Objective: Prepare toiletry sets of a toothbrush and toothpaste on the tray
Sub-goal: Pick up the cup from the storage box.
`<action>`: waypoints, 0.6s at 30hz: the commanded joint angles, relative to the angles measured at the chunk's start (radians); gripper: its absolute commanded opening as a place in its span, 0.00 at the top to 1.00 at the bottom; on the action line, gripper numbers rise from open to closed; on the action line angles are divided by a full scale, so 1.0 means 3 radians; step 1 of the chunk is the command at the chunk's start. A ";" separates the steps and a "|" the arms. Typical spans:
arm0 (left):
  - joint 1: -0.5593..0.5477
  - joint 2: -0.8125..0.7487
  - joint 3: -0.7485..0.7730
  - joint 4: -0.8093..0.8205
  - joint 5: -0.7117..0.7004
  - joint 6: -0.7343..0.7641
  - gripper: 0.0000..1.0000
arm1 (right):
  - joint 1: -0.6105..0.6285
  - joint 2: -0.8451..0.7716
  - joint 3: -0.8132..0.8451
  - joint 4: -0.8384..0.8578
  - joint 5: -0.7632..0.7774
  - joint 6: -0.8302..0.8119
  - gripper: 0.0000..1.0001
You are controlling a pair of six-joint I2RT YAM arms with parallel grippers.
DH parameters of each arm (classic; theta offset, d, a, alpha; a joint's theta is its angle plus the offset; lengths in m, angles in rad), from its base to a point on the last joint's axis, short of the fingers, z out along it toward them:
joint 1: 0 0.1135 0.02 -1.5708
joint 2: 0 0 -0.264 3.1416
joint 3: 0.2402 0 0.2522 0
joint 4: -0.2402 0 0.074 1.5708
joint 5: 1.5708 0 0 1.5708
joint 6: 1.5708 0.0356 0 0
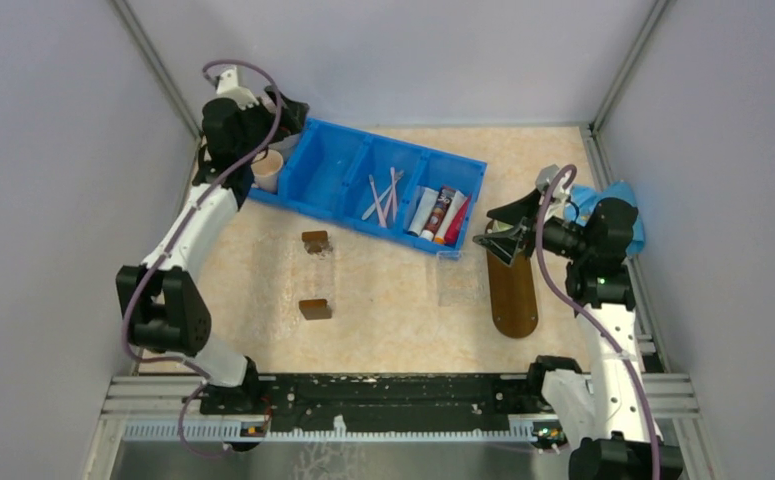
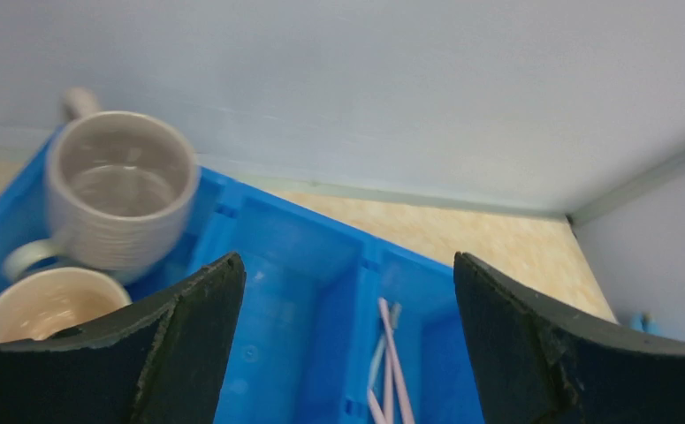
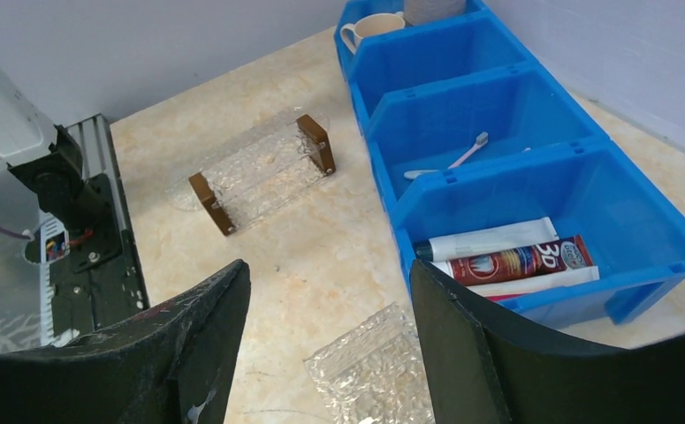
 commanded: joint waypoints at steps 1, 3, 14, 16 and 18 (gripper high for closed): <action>0.0288 0.0481 0.0628 -0.0848 -0.0141 -0.0478 0.10 | 0.0075 0.0001 0.0038 -0.0011 0.0121 -0.0142 0.33; 0.0339 0.0761 0.1154 -0.1444 -0.0456 -0.0539 0.12 | 0.0094 0.0009 0.0038 -0.0025 0.0149 -0.0165 0.33; 0.0415 0.2195 0.3169 -0.2776 -0.1606 -0.0454 0.36 | 0.0194 0.0101 0.0078 -0.0178 0.0219 -0.0310 0.33; 0.0443 0.2315 0.3329 -0.2807 -0.1585 -0.0474 0.39 | 0.0194 0.0118 0.0083 -0.0195 0.0221 -0.0323 0.34; 0.0458 0.2361 0.3339 -0.2723 -0.1515 -0.0451 0.41 | 0.0194 0.0132 0.0090 -0.0214 0.0222 -0.0330 0.34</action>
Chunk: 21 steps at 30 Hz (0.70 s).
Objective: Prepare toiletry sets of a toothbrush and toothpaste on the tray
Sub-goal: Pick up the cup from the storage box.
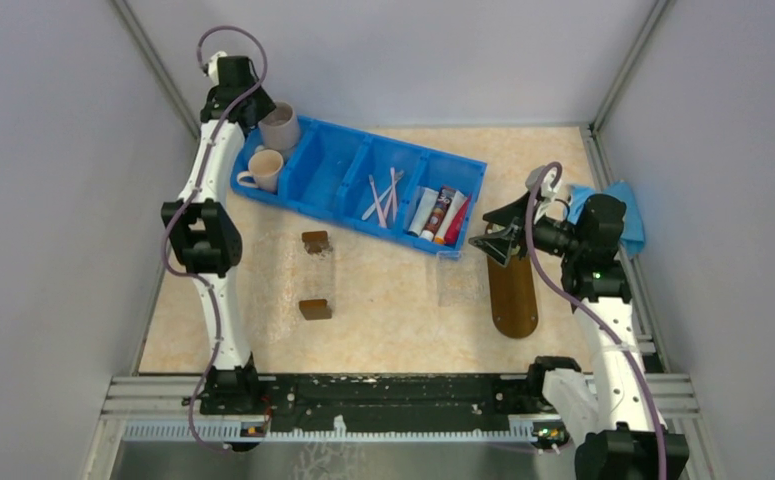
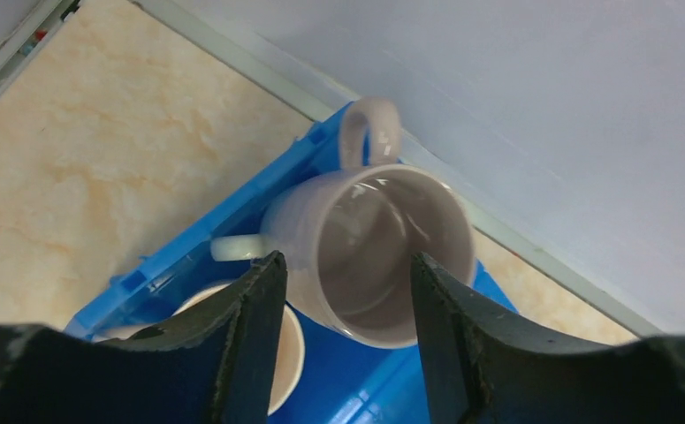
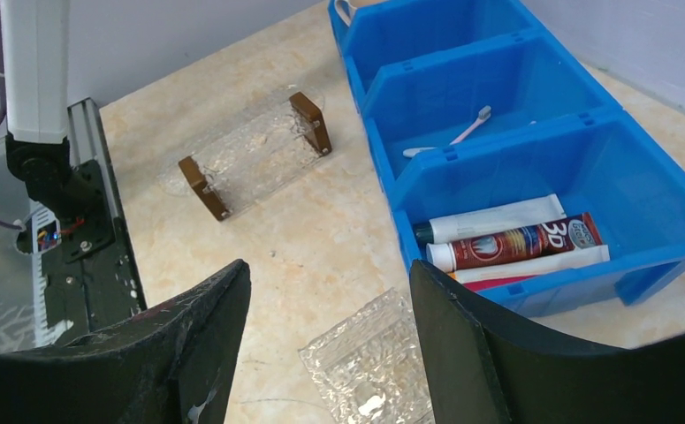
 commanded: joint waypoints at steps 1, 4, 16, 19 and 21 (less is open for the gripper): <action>0.0053 0.0132 0.0196 -0.0204 -0.0091 0.0008 0.41 | 0.0038 0.0020 0.0093 0.0016 0.0021 -0.0076 0.34; 0.0054 0.0217 0.0235 -0.0144 -0.0075 0.0053 0.42 | 0.0034 0.0040 0.0094 0.0001 0.0018 -0.0082 0.34; 0.0125 0.0534 0.0349 -0.0117 0.0098 0.0071 0.56 | 0.0032 0.0081 0.0109 -0.0054 0.0019 -0.0127 0.34; 0.0130 0.0558 0.0360 -0.0110 0.0141 0.0067 0.63 | 0.0035 0.0086 0.0108 -0.0059 0.0028 -0.0133 0.34; 0.0130 0.0556 0.0366 -0.0110 0.0157 0.0067 0.70 | 0.0038 0.0086 0.0108 -0.0064 0.0030 -0.0139 0.34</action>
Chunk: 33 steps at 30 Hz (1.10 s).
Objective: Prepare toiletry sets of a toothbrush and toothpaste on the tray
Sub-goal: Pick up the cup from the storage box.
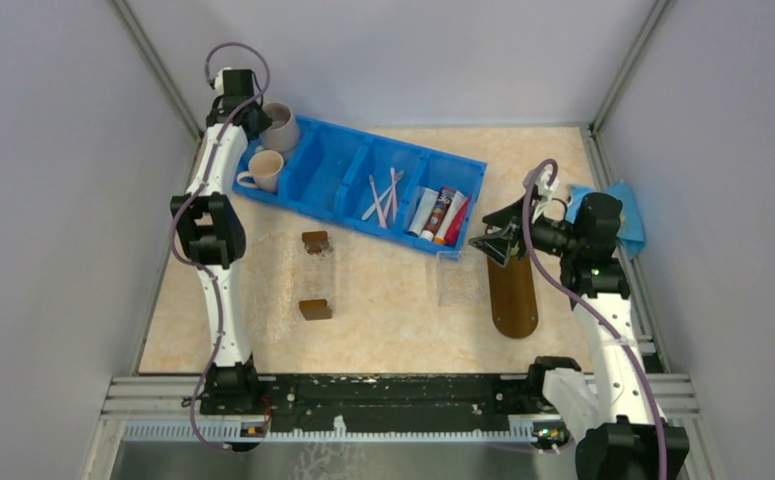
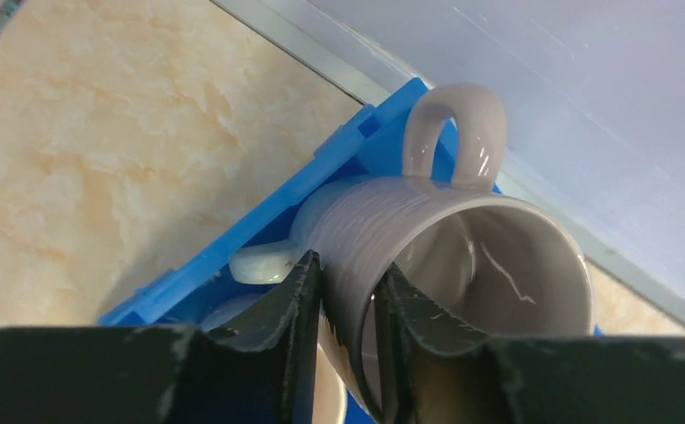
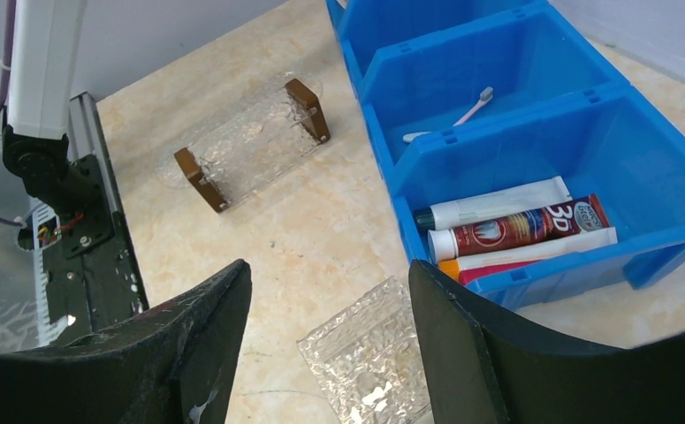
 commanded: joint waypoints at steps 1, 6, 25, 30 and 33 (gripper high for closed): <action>0.0022 0.0033 0.0117 0.0010 0.0094 0.0036 0.73 | 0.0036 -0.0004 0.0109 0.0059 -0.0002 -0.0046 0.34; 0.0029 -0.0055 0.0116 0.0022 0.0120 0.0051 0.89 | 0.0036 -0.0003 0.0109 0.0052 0.0000 -0.0053 0.34; 0.0019 -0.1302 -0.0918 0.0732 0.0365 0.0442 1.00 | 0.0065 -0.0072 0.0069 0.0087 0.0016 -0.0082 0.34; 0.0000 -0.1895 -0.1605 0.1041 0.0693 0.0570 1.00 | 0.0075 -0.0112 0.0038 0.0134 0.0004 -0.0089 0.34; -0.0056 -0.2419 -0.2357 0.1574 0.1129 0.0702 1.00 | 0.0081 -0.0143 0.0009 0.0166 -0.0028 -0.0124 0.34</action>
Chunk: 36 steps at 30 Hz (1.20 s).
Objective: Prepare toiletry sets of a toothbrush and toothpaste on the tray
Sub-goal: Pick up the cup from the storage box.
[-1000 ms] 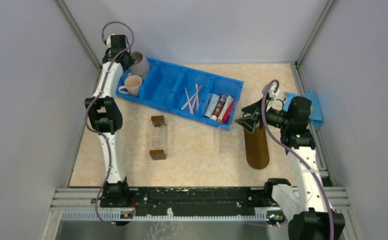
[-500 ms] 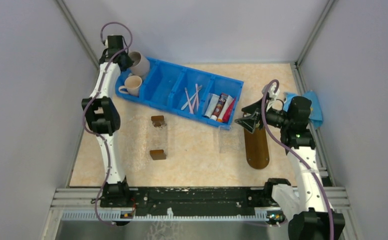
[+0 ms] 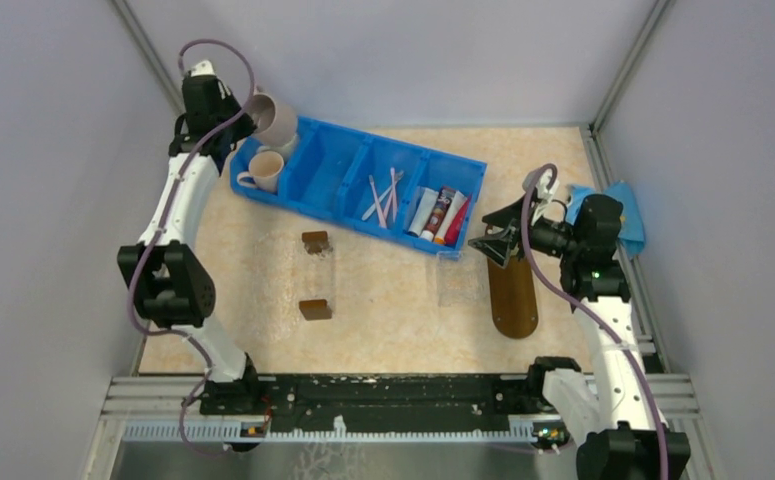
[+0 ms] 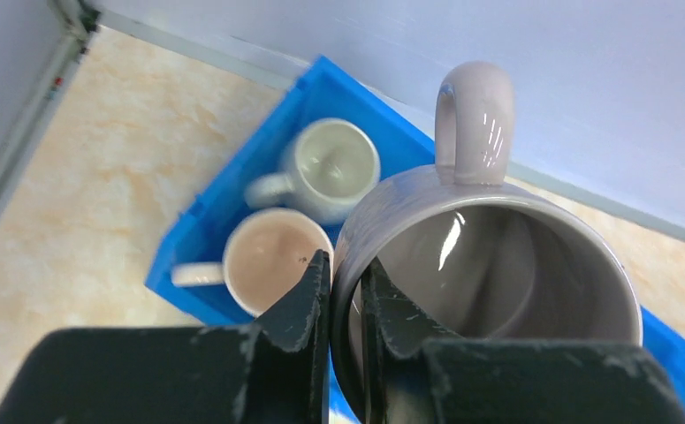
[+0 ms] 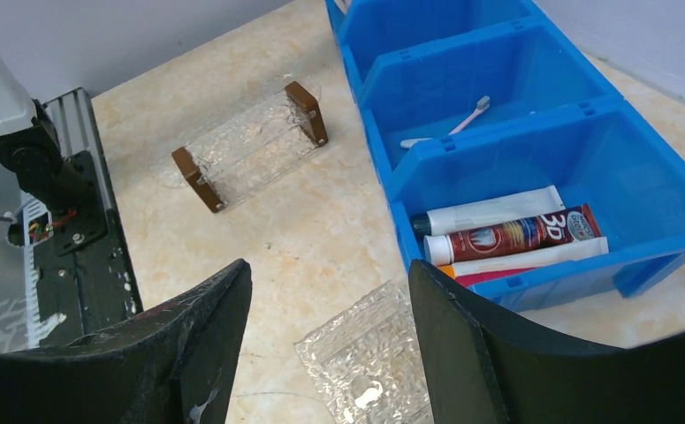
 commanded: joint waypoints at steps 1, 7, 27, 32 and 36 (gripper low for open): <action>-0.0114 -0.0876 -0.0891 0.1164 0.0748 0.0216 1.00 | 0.0053 -0.0115 -0.0002 0.0183 -0.0065 -0.0091 0.34; -0.0401 -0.1836 -0.2065 0.1968 0.1484 0.0327 1.00 | 0.0083 -0.0168 -0.0064 0.0230 -0.0219 -0.0209 0.34; -0.1936 -0.3248 -0.3976 0.2642 0.2323 0.1164 1.00 | 0.0098 -0.0180 0.0147 -0.1300 -0.1021 -0.2251 0.32; -0.2363 -0.3159 -0.3937 0.2258 0.2127 0.1689 1.00 | 0.0147 -0.0101 0.0154 -0.1905 -0.0885 -0.3172 0.27; -0.2714 -0.2945 -0.3796 0.1934 0.1839 0.2072 1.00 | 0.0304 -0.0012 0.0109 -0.2009 -0.0668 -0.3401 0.25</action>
